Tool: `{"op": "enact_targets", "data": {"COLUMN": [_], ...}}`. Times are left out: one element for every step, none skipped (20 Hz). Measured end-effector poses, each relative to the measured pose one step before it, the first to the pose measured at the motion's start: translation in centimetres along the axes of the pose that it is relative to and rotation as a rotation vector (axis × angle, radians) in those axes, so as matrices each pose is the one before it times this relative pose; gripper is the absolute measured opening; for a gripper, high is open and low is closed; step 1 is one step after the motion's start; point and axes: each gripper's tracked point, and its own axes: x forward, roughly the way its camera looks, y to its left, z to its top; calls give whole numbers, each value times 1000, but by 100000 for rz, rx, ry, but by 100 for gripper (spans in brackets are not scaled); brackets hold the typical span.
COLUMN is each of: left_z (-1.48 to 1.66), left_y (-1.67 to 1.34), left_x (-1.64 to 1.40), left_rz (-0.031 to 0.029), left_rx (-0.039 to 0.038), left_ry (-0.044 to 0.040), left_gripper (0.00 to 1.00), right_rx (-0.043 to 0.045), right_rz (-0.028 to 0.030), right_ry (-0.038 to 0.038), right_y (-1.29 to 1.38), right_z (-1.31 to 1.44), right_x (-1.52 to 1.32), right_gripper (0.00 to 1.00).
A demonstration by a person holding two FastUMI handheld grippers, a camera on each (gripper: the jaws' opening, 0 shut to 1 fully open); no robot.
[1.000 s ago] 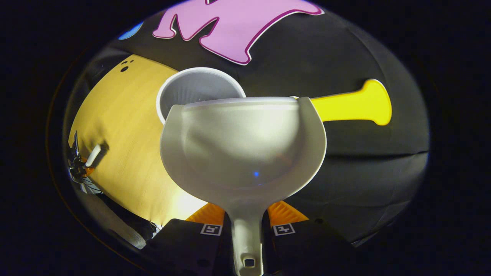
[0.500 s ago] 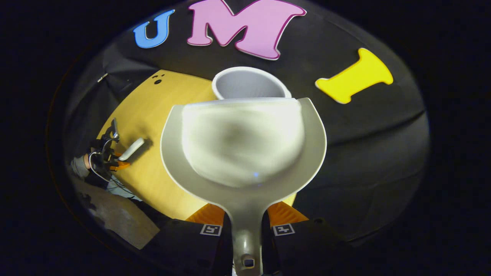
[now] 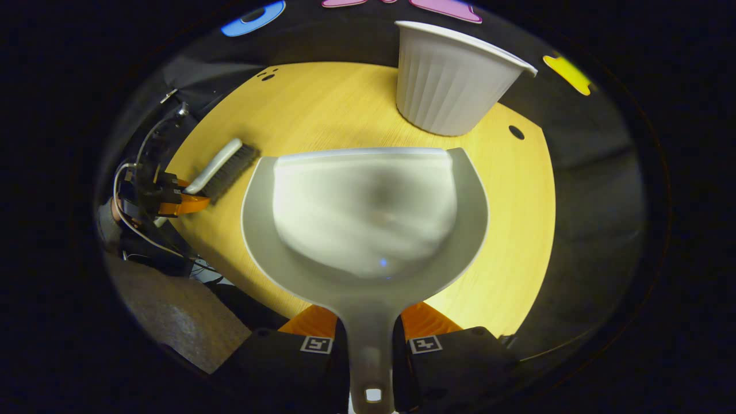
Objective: Pick up the small broom and dustpan from the desktop, sweep the trash into the dustpan with the broom, and then empty the trash into the garbage bin.
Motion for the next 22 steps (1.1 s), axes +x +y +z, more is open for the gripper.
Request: {"op": "enact_targets", "data": {"left_z": [-49,-125,-35,-126,-43,107,39,8,108,80,58,-120,-130,-95,1,-65,-55,-5,45,-118,-42,-21], "left_y": [68,113,42,127,-17,32,8,-38,-41,-117,-49,-62,-161,-97,-5,-25,-16,-4,-18,82,-63,15], "left_x": [-37,-6,19,52,58,134,82,92,134,394,106,-84,18,131,93,205,2,17,80,7,79,88], "left_rz": [1285,1134,642,488,484,577,701,547,447,328,589,670,202,-247,54,451,350,185,-90,-118,-105,-84], "left_rx": [-549,-474,-505,-683,-541,-111,158,-22,-194,-318,-396,-528,-670,-975,-703,-121,300,428,317,61,-49,26], "left_ry": [-48,-212,-240,-277,-76,-5,28,133,-123,66,173,292,670,678,-472,-413,74,60,-115,294,382,317], "left_gripper": [22,22,22,22,22,22,22,22,22,22,22,22,22,22,22,22,23,23,23,24,24,25], "right_rx": [1266,1047,698,749,862,683,942,590,426,-82,-474,-412,-309,140,517,737,575,190,-71,89,-55,234], "right_rz": [-789,-1119,-964,-792,-236,-95,-142,-157,-89,49,138,-174,-11,-135,51,342,-140,-1,122,285,170,110], "right_ry": [-913,-1502,-1443,-1368,-815,-333,-94,261,381,390,474,589,596,-88,-44,421,-487,-63,134,619,819,949], "right_y": [248,-45,-60,39,233,151,239,161,-33,159,158,110,33,74,-24,31,278,71,43,-20,68,18], "right_z": [-258,-63,-34,-122,-109,-94,-236,-123,-272,-208,-226,-232,51,64,-104,-203,-139,-85,-116,-130,-287,-385], "right_x": [1284,970,1016,839,574,549,458,329,391,248,387,457,285,298,106,163,-5,73,32,-6,25,95], "right_gripper": [33,33,29,33,33,33,33,33,33,33,33,33,34,34,34,34,31,35,35,35,32,36]}}
